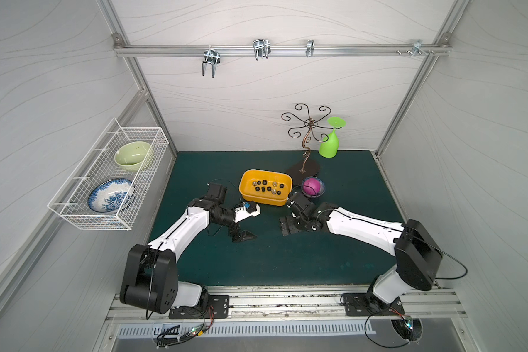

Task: Put the nuts on the desktop into the storage box
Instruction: Pick up the nut from the center of the board.

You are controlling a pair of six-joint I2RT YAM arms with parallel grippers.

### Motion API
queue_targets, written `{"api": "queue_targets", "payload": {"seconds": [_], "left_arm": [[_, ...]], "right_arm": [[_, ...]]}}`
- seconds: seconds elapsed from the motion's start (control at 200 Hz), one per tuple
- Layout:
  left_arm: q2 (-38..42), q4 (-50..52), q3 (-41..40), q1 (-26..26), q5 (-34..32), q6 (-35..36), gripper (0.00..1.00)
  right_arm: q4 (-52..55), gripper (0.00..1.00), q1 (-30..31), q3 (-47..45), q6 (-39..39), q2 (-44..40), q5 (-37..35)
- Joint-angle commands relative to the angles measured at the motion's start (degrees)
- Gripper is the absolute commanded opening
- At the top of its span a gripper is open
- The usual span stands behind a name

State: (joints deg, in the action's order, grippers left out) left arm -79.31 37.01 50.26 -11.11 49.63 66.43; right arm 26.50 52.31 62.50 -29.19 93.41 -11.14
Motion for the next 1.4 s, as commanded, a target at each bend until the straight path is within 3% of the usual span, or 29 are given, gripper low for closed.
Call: {"api": "queue_targets", "payload": {"seconds": [0.0, 0.475, 1.081, 1.391], "left_arm": [[-0.6, -3.1, -0.8, 0.0, -3.0, 2.5, 0.99], [-1.5, -3.5, -0.8, -0.2, -3.6, 2.1, 0.99], [-3.2, -3.6, -0.8, -5.5, -6.3, 3.0, 0.98], [-3.4, -3.5, -0.6, -5.5, -5.9, 2.2, 0.98]], "right_arm": [[-3.2, 0.99, 0.3, 0.3, -1.5, 3.4, -1.6], [-2.8, 0.99, -0.8, 2.8, -1.9, 9.8, -4.5], [-3.1, 0.99, -4.0, -1.2, -3.3, 8.5, -4.3], [-2.7, 0.99, -5.3, -5.4, -4.2, 2.4, -5.4]]}}
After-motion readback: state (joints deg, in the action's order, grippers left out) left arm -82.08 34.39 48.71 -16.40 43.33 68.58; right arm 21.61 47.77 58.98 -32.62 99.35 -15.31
